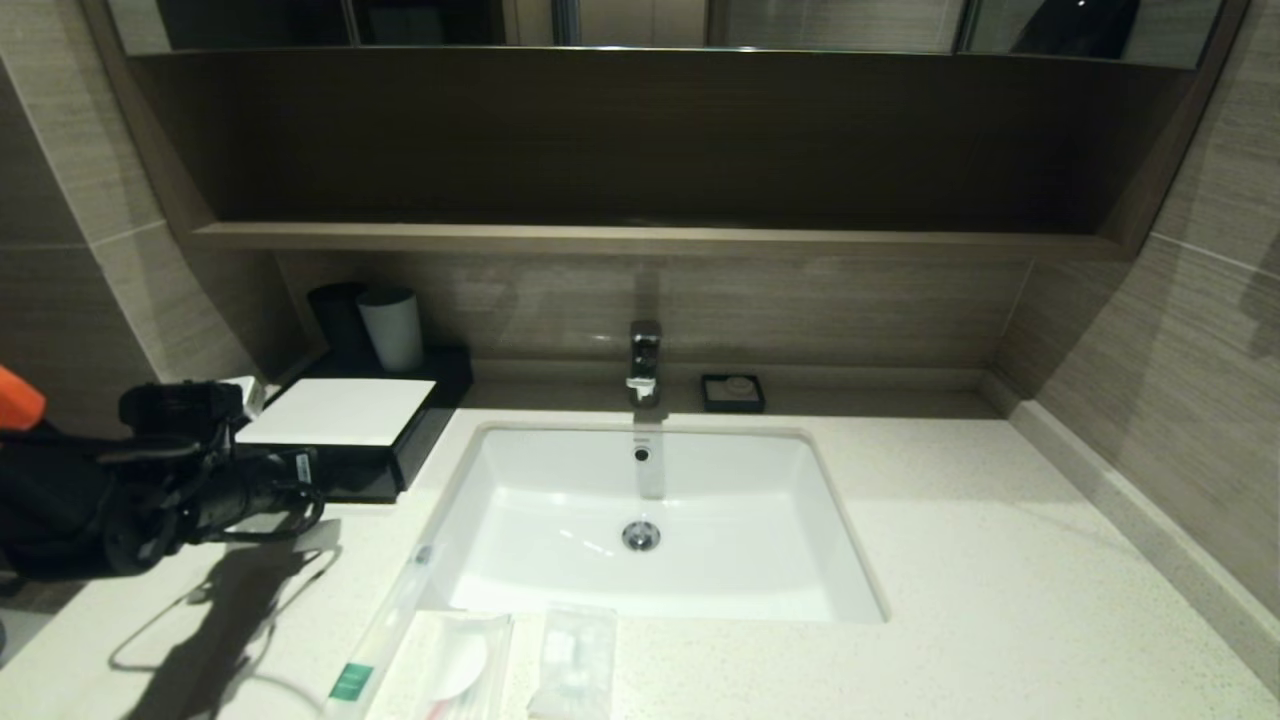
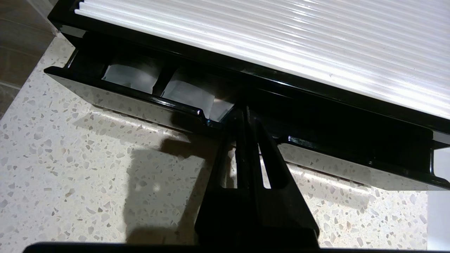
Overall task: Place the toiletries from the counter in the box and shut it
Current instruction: Open the drawer
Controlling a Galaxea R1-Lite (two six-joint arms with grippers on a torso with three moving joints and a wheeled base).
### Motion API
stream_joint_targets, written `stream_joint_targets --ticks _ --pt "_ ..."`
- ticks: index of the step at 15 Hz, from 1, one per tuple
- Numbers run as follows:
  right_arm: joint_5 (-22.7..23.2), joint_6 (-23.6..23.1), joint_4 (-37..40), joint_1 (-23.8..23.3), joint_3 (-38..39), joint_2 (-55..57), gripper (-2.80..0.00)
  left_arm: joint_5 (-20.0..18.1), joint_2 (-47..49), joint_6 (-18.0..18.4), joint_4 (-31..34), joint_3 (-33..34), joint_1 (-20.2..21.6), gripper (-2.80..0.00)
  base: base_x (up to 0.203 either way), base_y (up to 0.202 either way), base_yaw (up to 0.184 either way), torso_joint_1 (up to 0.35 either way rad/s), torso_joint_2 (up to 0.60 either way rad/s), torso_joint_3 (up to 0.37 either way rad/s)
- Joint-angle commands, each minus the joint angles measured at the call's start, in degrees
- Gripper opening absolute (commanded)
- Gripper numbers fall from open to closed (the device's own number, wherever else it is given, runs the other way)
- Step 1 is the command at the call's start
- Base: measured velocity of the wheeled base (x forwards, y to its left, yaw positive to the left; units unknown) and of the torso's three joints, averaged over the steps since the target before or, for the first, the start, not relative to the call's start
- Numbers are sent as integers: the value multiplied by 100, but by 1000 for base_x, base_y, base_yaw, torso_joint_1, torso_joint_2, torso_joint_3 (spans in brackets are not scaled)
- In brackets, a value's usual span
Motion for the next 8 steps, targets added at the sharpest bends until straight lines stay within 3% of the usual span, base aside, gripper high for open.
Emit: stream_joint_targets --ticks 1,8 --pt "1 -9 -2 1 11 -9 -280 4 80 -4 -92 -2 -2 -280 0 0 0 0 0 0" --pt "1 0 -2 1 11 -9 -280 4 150 -4 -190 -2 -2 -280 0 0 0 0 0 0"
